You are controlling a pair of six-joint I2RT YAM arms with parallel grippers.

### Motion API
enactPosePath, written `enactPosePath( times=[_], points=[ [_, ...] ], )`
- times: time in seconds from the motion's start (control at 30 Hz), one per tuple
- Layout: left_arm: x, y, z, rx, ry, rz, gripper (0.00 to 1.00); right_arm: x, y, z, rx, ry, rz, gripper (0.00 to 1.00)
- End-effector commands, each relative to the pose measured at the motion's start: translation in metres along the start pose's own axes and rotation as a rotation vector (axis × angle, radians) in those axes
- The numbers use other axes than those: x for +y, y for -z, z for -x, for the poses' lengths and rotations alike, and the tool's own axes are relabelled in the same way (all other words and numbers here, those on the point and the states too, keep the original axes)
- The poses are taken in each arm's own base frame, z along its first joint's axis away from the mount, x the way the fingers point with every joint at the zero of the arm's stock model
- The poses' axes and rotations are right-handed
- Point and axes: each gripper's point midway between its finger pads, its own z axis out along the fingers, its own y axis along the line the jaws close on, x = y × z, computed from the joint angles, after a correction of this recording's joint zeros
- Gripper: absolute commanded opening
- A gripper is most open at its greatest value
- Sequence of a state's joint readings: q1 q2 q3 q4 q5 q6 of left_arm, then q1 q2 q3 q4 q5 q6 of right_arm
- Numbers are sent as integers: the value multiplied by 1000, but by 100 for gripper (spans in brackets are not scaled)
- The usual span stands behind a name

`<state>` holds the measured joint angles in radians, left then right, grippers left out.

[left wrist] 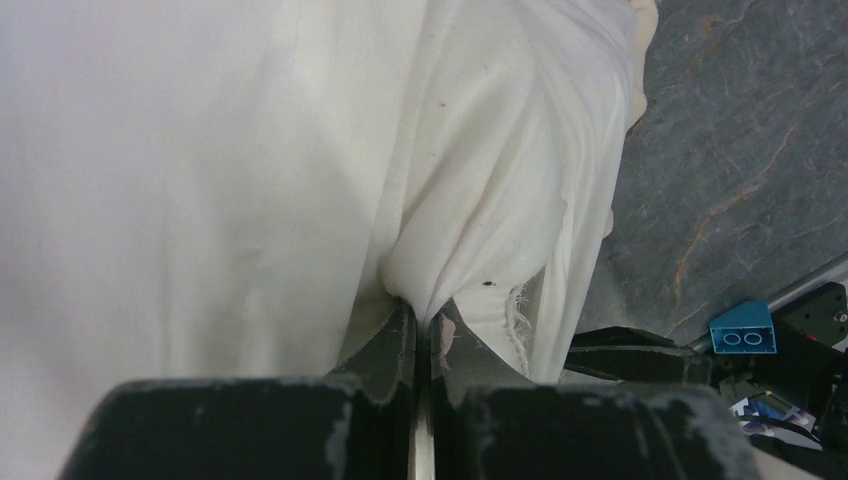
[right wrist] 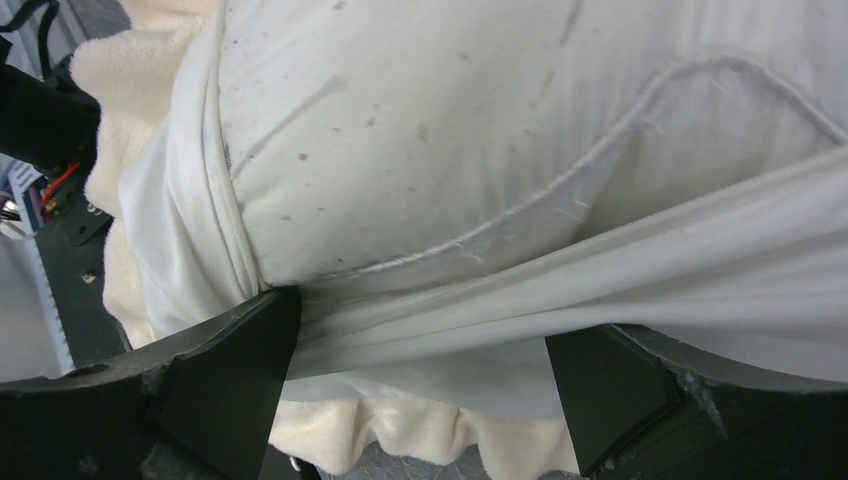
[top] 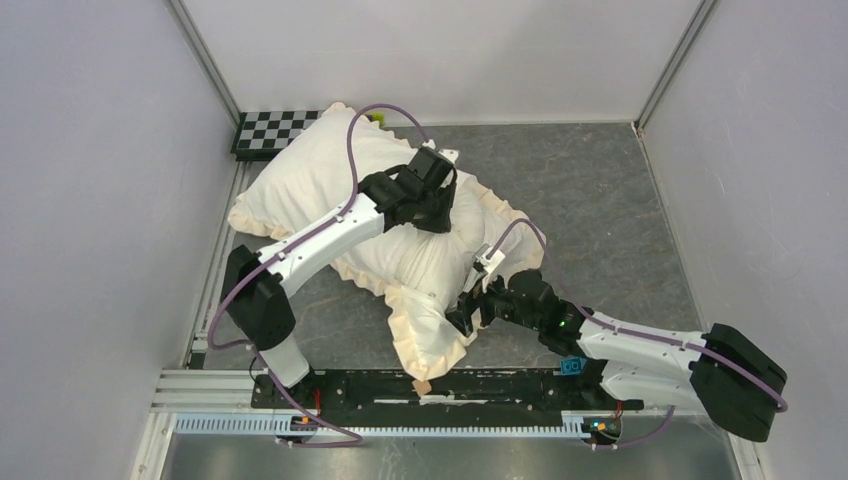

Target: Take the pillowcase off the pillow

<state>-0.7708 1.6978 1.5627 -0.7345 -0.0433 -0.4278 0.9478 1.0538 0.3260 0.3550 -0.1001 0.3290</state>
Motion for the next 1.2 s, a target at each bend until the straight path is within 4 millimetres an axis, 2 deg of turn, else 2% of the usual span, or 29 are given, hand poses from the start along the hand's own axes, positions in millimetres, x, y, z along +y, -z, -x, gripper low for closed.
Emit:
enactPosePath(
  times=[0.0,0.07,0.2,0.27,0.33,0.5,0.63,0.8,0.9,1.07,1.17],
  points=[
    [1,11,94,-274,53,-19,2,16,-2,-45,187,90,33,98],
    [5,26,110,-301,61,-13,2,10,-4,-65,264,102,-5,98],
    [12,74,138,-397,43,17,2,-13,-1,-96,355,106,-113,98],
    [14,92,142,-418,35,22,2,-23,1,-103,368,108,-159,98],
    [12,103,136,-411,28,9,2,-35,5,-107,375,110,-227,98],
    [14,118,107,-379,26,-29,2,-62,13,-90,327,95,-371,98],
    [24,125,69,-337,34,-33,2,-85,22,-67,242,-15,-394,98],
    [43,121,13,-271,59,-19,2,-107,33,-34,148,-19,-453,98],
    [50,111,-15,-227,74,-18,2,-122,38,-24,141,-41,-503,98],
    [55,101,-45,-182,92,-31,2,-139,40,-7,70,-147,-518,98],
    [58,102,-53,-178,92,-26,2,-158,47,2,12,-215,-572,98]
  ],
)
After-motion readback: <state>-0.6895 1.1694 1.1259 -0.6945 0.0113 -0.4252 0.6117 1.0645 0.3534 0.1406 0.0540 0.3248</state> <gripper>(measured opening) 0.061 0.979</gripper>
